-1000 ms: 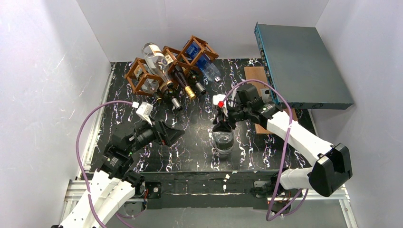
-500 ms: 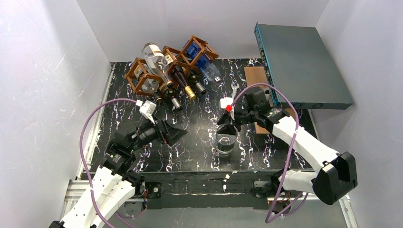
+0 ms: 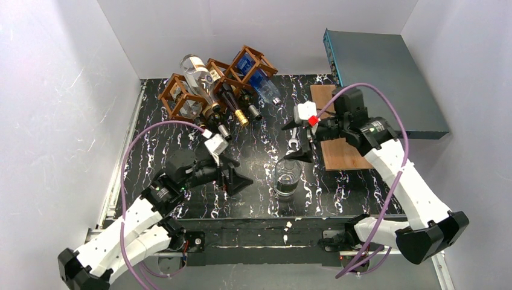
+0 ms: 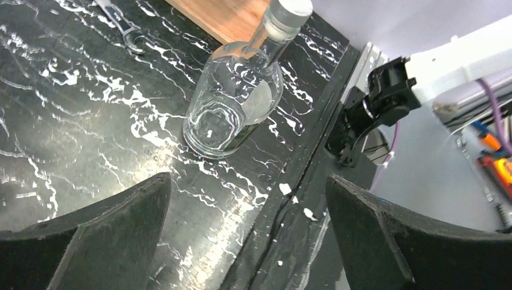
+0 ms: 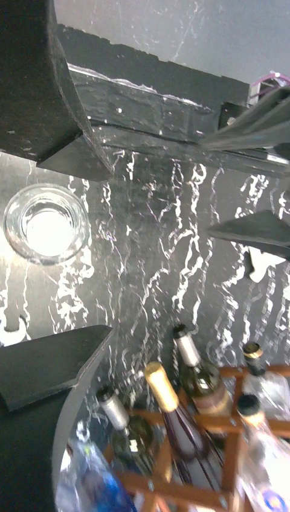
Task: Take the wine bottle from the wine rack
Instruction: Place the wine bottle at the center of the board, then move the wine bottle to the center of the board.
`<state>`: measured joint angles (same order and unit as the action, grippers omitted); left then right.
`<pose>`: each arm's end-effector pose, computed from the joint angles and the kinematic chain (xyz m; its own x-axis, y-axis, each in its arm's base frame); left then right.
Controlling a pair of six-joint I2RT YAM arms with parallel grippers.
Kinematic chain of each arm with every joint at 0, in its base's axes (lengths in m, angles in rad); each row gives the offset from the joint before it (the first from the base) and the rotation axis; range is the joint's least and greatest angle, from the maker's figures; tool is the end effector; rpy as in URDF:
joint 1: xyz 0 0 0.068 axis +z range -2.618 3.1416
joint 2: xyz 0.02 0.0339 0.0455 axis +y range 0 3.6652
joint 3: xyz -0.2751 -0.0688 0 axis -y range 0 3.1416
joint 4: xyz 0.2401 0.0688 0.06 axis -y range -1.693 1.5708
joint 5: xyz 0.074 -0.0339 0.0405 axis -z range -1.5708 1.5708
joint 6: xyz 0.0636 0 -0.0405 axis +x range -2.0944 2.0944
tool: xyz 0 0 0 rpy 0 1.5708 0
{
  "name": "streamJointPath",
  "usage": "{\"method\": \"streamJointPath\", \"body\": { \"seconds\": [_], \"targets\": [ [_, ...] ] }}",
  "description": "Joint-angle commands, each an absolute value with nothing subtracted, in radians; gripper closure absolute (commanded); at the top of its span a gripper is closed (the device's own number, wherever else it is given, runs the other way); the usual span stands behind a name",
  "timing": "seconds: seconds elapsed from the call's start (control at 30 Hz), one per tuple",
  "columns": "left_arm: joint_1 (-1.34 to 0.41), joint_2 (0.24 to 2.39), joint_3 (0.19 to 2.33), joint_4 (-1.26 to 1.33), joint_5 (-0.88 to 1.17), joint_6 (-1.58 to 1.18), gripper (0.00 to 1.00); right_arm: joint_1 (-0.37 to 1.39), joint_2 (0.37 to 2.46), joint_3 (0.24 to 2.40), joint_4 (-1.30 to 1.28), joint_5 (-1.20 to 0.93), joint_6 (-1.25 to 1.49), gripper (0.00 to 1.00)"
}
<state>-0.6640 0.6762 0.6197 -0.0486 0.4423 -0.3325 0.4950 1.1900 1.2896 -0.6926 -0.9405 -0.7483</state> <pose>0.1244 -0.1319 0.3182 -0.3693 -0.0856 -0.9254 0.8164 0.4459 -0.3670 0.1896 0.1607 0.3902 0.2312 -0.3309 -0.9149 -0.9718 -0.0338 -0.2334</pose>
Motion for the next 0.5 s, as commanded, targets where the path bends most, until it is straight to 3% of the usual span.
{"method": "streamJointPath", "body": {
  "seconds": [0.0,0.27,0.47],
  "targets": [
    [-0.768,0.753,0.668,0.049,0.367,-0.124,0.02,0.465,1.183,1.415,-0.785,-0.971,-0.724,0.01],
    [-0.951,0.952,0.697,0.237,0.226,0.061,0.02,0.425,1.221,1.453,-0.648,-0.8,-0.512,0.02],
    [-0.982,1.079,0.656,0.507,0.224,0.113,0.02,0.382,1.254,1.504,-0.659,-0.839,-0.499,0.02]
  ]
}}
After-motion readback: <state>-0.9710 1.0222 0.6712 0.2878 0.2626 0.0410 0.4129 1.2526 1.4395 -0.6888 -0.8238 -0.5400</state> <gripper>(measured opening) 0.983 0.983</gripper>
